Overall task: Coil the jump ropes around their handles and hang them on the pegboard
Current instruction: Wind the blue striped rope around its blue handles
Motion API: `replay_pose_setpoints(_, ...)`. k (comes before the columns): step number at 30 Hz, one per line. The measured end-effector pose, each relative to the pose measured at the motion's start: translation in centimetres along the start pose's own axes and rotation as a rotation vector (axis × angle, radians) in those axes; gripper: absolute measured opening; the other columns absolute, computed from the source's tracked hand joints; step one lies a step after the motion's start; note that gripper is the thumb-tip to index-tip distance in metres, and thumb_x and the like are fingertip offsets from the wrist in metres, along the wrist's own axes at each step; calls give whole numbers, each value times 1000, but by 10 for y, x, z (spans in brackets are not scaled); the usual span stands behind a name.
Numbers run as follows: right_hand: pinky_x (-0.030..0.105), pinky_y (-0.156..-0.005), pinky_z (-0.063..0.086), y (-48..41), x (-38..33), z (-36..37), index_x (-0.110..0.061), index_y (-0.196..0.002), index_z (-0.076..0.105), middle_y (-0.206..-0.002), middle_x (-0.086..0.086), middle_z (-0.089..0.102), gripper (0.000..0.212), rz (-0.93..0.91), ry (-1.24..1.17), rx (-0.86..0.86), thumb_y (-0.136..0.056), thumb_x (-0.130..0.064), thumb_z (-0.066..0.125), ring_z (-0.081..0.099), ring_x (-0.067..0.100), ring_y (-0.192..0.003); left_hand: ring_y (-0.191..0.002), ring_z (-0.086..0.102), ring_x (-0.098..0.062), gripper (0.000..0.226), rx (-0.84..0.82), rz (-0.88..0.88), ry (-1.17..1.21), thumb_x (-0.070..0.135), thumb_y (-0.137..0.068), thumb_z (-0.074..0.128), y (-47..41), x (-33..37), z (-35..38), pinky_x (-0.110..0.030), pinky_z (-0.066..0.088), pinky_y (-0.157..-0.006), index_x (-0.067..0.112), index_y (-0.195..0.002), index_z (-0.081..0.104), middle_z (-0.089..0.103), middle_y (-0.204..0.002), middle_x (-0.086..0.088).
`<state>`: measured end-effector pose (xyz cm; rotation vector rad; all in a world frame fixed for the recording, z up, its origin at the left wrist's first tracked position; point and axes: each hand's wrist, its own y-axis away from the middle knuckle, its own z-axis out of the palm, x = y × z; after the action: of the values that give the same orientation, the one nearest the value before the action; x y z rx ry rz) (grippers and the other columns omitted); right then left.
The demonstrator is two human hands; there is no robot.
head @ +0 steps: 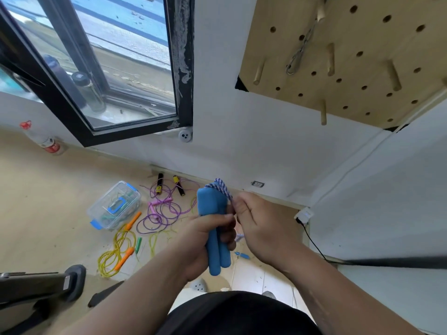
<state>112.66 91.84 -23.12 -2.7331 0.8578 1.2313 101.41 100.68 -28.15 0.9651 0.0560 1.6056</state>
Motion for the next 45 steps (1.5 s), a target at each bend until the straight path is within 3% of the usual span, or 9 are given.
replay_pose_setpoints(8, -4, -68, 32, 6, -1, 16, -34, -124, 68, -77, -22, 44, 31, -339, 284, 216, -96, -21, 60, 47, 1, -85, -48, 36, -8, 19, 117, 148, 318, 22, -83, 69, -6, 16, -6, -23, 40, -47, 15, -72, 55, 37, -64, 2)
replay_pose_setpoints(11, 20, -78, 50, 4, 6, 27, -39, -140, 55, -99, -17, 64, 40, -325, 253, 112, -101, -32, 48, 49, -1, -88, -46, 39, -7, 21, 147, 206, 345, 29, -81, 70, -6, 27, -6, -22, 41, -46, 17, -71, 55, 41, -67, 1)
replay_pose_setpoints(14, 44, -67, 56, 2, 10, 34, -35, -147, 48, -93, -4, 62, 49, -324, 322, 91, -99, -31, 41, 57, 21, -81, -49, 47, -7, 24, 130, 264, 372, 33, -78, 76, -10, 33, -11, -22, 48, -51, 17, -79, 58, 46, -73, 1)
replay_pose_setpoints(19, 38, -55, 50, 2, 5, 36, -23, -142, 58, -83, -4, 56, 50, -385, 301, 124, -93, -12, 56, 48, 16, -75, -72, 54, -13, 26, 67, 333, 350, 34, -86, 72, -14, 38, -14, -30, 47, -75, 14, -93, 57, 52, -82, -3)
replay_pose_setpoints(31, 34, -69, 49, -7, 7, 37, -22, -148, 52, -86, -11, 52, 51, -442, 217, 188, -98, -12, 54, 48, 11, -81, -71, 58, -14, 24, 113, 386, 334, -8, -88, 53, -7, 44, -9, -32, 56, -80, 15, -89, 59, 55, -77, -2)
replay_pose_setpoints(34, 22, -87, 44, -5, 0, 37, -37, -138, 53, -92, -32, 55, 36, -180, -64, 131, -107, -44, 35, 53, -8, -95, -90, 70, -25, 22, 85, 429, 341, -6, -89, 46, -7, 51, -13, -41, 52, -95, 15, -91, 53, 66, -86, -10)
replay_pose_setpoints(36, 35, -89, 50, -4, -2, 36, -50, -119, 53, -84, -38, 57, 36, 68, -264, 23, -94, -61, 29, 54, -11, -87, -112, 69, -31, 21, 55, 464, 293, -4, -89, 44, -4, 56, -15, -47, 46, -106, 15, -91, 51, 72, -98, -13)
replay_pose_setpoints(40, 47, -83, 54, -3, 4, 32, -50, -115, 62, -77, -10, 63, 52, 134, -342, -193, -86, -80, 29, 56, 5, -71, -126, 62, -34, 20, -60, 456, 267, -1, -87, 46, 6, 59, -16, -49, 41, -109, 12, -99, 55, 69, -127, -17)
replay_pose_setpoints(45, 39, -76, 51, -5, -6, 21, -28, -122, 63, -90, 7, 73, 39, 129, -614, -387, -90, -51, 61, 62, 20, -72, -136, 54, -29, 27, -178, 431, 160, 3, -90, 49, 16, 47, -15, -41, 46, -107, 7, -116, 56, 60, -142, -15)
